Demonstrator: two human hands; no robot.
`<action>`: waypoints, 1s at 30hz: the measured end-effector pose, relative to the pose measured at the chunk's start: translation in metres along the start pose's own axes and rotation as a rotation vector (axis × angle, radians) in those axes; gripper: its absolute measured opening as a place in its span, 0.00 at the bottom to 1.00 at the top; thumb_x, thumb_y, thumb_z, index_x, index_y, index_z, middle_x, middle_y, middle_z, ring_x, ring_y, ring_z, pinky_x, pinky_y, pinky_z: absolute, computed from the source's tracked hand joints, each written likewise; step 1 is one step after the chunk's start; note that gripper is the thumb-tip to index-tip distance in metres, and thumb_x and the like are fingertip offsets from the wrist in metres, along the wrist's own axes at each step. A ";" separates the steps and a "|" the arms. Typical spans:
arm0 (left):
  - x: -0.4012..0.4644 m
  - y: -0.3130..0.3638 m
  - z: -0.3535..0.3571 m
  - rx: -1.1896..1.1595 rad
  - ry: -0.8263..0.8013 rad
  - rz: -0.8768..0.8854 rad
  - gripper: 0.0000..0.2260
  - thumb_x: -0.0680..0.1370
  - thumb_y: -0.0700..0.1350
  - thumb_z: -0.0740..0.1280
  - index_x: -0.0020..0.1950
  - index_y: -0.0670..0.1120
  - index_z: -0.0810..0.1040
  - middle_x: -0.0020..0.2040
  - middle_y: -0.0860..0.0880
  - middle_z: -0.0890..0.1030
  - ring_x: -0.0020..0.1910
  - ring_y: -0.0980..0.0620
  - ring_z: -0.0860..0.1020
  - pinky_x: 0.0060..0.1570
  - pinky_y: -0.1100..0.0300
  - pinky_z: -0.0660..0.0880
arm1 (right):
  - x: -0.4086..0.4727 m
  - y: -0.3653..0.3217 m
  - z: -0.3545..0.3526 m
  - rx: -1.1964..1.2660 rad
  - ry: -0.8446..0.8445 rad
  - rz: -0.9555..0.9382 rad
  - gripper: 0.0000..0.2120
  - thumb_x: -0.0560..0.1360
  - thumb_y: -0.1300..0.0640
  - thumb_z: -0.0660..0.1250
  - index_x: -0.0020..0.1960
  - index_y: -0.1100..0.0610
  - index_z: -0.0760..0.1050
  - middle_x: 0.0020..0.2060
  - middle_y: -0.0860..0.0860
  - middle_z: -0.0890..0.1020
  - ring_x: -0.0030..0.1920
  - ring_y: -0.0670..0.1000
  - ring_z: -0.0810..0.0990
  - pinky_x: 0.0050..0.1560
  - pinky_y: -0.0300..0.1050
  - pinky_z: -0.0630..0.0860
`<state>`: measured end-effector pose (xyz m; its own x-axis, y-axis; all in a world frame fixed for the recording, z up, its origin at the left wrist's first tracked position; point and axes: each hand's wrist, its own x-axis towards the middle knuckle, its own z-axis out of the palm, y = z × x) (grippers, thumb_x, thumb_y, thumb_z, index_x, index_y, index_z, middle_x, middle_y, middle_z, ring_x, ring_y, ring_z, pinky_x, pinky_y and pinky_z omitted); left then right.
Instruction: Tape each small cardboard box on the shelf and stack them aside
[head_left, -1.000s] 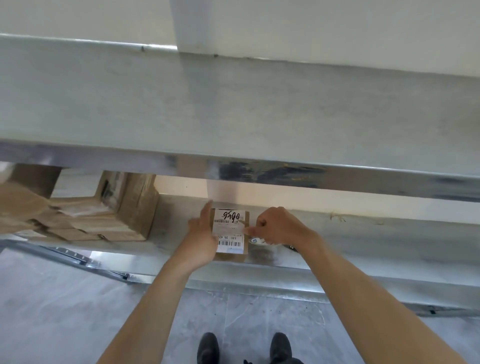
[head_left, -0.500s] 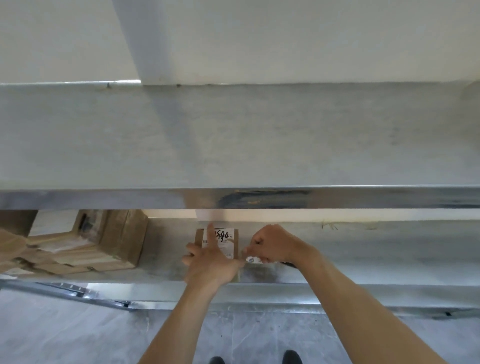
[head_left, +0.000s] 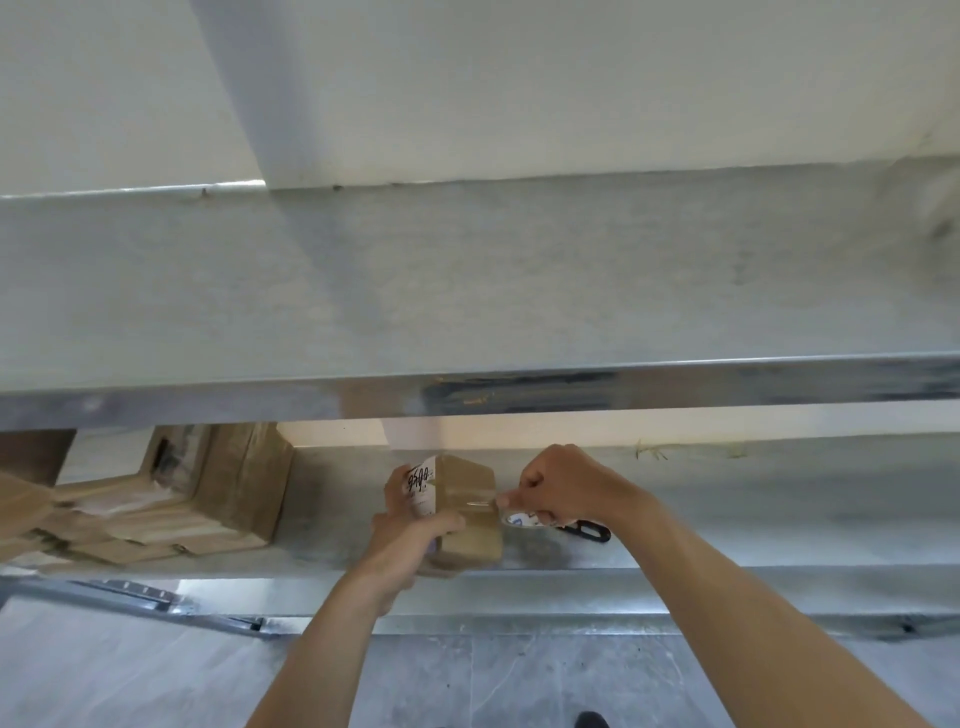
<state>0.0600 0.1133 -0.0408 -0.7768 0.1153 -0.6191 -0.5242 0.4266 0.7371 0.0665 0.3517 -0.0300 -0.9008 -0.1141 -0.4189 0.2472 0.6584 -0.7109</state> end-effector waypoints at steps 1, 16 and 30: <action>0.002 -0.003 0.001 -0.041 -0.016 -0.003 0.44 0.61 0.56 0.77 0.69 0.73 0.56 0.59 0.45 0.77 0.44 0.49 0.76 0.30 0.59 0.69 | 0.000 -0.002 0.000 -0.003 -0.004 0.004 0.22 0.72 0.39 0.74 0.36 0.58 0.82 0.28 0.50 0.82 0.25 0.45 0.74 0.34 0.38 0.74; 0.004 -0.005 -0.041 0.060 -0.296 -0.093 0.43 0.68 0.61 0.76 0.76 0.65 0.56 0.63 0.51 0.77 0.61 0.48 0.77 0.62 0.46 0.73 | 0.007 -0.019 0.011 -0.018 -0.051 0.074 0.21 0.71 0.40 0.76 0.36 0.58 0.83 0.28 0.54 0.83 0.24 0.46 0.74 0.36 0.42 0.76; -0.002 0.038 0.011 0.756 0.005 -0.074 0.56 0.67 0.63 0.72 0.80 0.59 0.34 0.79 0.36 0.43 0.72 0.34 0.67 0.69 0.46 0.71 | 0.016 -0.031 0.033 0.008 -0.040 0.030 0.19 0.74 0.43 0.73 0.38 0.61 0.82 0.26 0.50 0.81 0.24 0.46 0.74 0.33 0.41 0.76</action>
<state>0.0454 0.1390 -0.0141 -0.7512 0.0594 -0.6574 -0.1943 0.9319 0.3063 0.0558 0.3054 -0.0335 -0.8782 -0.1240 -0.4620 0.2767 0.6560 -0.7022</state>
